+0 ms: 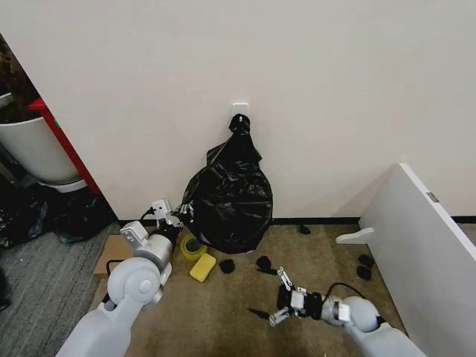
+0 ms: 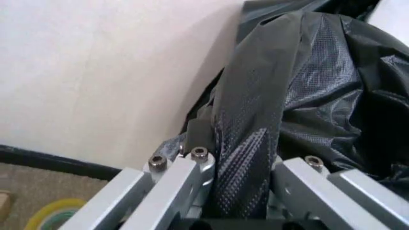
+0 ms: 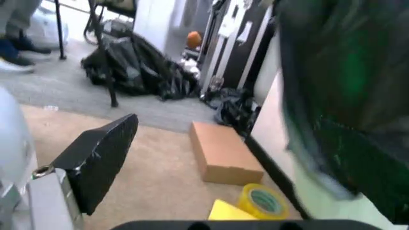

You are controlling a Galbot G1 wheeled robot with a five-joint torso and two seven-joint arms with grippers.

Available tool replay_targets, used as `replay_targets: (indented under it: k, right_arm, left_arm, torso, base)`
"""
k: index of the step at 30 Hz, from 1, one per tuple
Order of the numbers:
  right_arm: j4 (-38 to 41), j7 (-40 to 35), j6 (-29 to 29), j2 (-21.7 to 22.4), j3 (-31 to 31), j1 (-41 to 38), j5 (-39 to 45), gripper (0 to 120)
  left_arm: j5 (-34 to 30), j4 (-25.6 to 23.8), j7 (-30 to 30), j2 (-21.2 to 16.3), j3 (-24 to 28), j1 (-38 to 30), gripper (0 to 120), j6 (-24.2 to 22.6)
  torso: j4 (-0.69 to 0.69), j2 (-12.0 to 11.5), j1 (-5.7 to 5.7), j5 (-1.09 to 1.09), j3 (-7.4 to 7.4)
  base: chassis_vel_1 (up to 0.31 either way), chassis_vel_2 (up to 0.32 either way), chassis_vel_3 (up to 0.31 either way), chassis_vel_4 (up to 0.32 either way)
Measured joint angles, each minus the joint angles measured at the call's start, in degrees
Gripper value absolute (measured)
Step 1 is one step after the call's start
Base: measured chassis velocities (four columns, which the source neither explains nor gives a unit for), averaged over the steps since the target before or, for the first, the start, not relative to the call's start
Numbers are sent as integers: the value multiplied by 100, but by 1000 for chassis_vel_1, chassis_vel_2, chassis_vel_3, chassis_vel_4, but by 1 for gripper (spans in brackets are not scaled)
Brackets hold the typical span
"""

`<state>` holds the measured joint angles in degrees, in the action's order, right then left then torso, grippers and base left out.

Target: Place the garbage bag over the trash bin.

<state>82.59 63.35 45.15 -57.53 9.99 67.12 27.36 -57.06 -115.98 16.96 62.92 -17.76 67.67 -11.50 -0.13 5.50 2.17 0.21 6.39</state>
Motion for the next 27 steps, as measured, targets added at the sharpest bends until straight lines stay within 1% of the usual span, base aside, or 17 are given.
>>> replay_targets:
  k: [3, 5, 6, 7, 8, 12, 13, 14, 15, 17, 19, 20, 21, 22, 23, 25, 27]
  right_arm:
    - [500, -307, -232, 201, 0, 105, 666, 100]
    - [825, -792, -342, 277, -44, 144, 853, 100]
    - [825, -792, -342, 277, -44, 144, 853, 100]
    - [1144, -1387, -475, 342, -103, 177, 949, 98]
    - [1336, -1758, -572, 376, -147, 197, 979, 96]
    - [2374, -3899, -1121, 495, -476, 335, 797, 79]
    - [2374, -3899, -1121, 495, -476, 335, 797, 79]
    - [2626, -4487, -1297, 509, -575, 370, 667, 75]
    - [2967, -5386, -1650, 532, -772, 407, 436, 70]
    - [3421, -6558, -2291, 566, -1132, 422, 209, 62]
    - [3971, -7982, -3174, 582, -1640, 351, 178, 53]
    - [3971, -7982, -3174, 582, -1640, 351, 178, 53]
    - [4202, -8572, -3561, 582, -1860, 270, 241, 48]
    - [4328, -8881, -3804, 579, -1977, 211, 296, 47]
    - [4562, -9411, -4316, 558, -2187, 79, 460, 41]
    - [4863, -10086, -5071, 471, -2425, -157, 905, 32]
    - [4997, -10515, -5520, 342, -2569, -408, 1353, 26]
  left_arm:
    - [161, 63, -45, -8, 125, 115, 3, 78]
    - [280, 67, -76, -5, 196, 196, 3, 112]
    - [280, 67, -76, -5, 196, 196, 3, 112]
    - [373, 66, -91, 5, 248, 266, 3, 146]
    - [432, 65, -96, 14, 277, 307, 3, 173]
    - [918, 84, -185, 68, 362, 501, 3, 478]
    - [918, 84, -185, 68, 362, 501, 3, 478]
    - [1022, 87, -205, 76, 370, 558, 3, 557]
    - [1135, 90, -224, 84, 382, 630, 3, 655]
    - [1345, 92, -272, 94, 397, 723, 3, 870]
    - [1612, 93, -366, 101, 405, 812, 3, 1138]
    - [1612, 93, -366, 101, 405, 812, 3, 1138]
    - [1737, 93, -418, 103, 413, 847, 3, 1262]
    - [1809, 94, -450, 107, 419, 865, 3, 1332]
    - [1959, 102, -509, 123, 432, 891, 3, 1465]
    - [2200, 141, -615, 157, 449, 915, 3, 1699]
    - [2404, 183, -721, 179, 463, 935, 3, 1866]
  torso:
    - [0, 0, 0, 0, 0]
    - [0, 0, 0, -1, 0]
    - [0, 0, 0, -1, 0]
    - [1, 0, 0, 0, 0]
    - [1, 0, 0, 0, 0]
    - [0, 0, 0, 0, 0]
    - [0, 0, 0, 0, 0]
    - [1, 0, 0, -1, 0]
    - [1, 0, 0, -1, 0]
    - [0, 0, 0, -1, 0]
    - [0, 0, 0, 0, 0]
    - [0, 0, 0, 0, 0]
    - [1, 1, 0, -1, 0]
    - [1, 1, 0, -1, 0]
    - [1, 1, 0, -1, 0]
    - [0, 1, 0, -1, 0]
    - [0, 1, 0, -1, 0]
  base:
    - [0, 0, 0, 0]
    - [0, 0, 0, 0]
    - [0, 0, 0, 0]
    - [0, 0, 0, 0]
    - [0, 0, 0, 0]
    - [0, 0, 0, 0]
    - [0, 0, 0, 0]
    - [0, 0, 0, 0]
    - [0, 0, 0, 0]
    - [0, 0, 0, 0]
    - [0, 0, 0, 0]
    - [0, 0, 0, 0]
    - [0, 0, 0, 0]
    - [0, 0, 0, 0]
    - [0, 0, 0, 0]
    - [0, 0, 0, 0]
    - [0, 0, 0, 0]
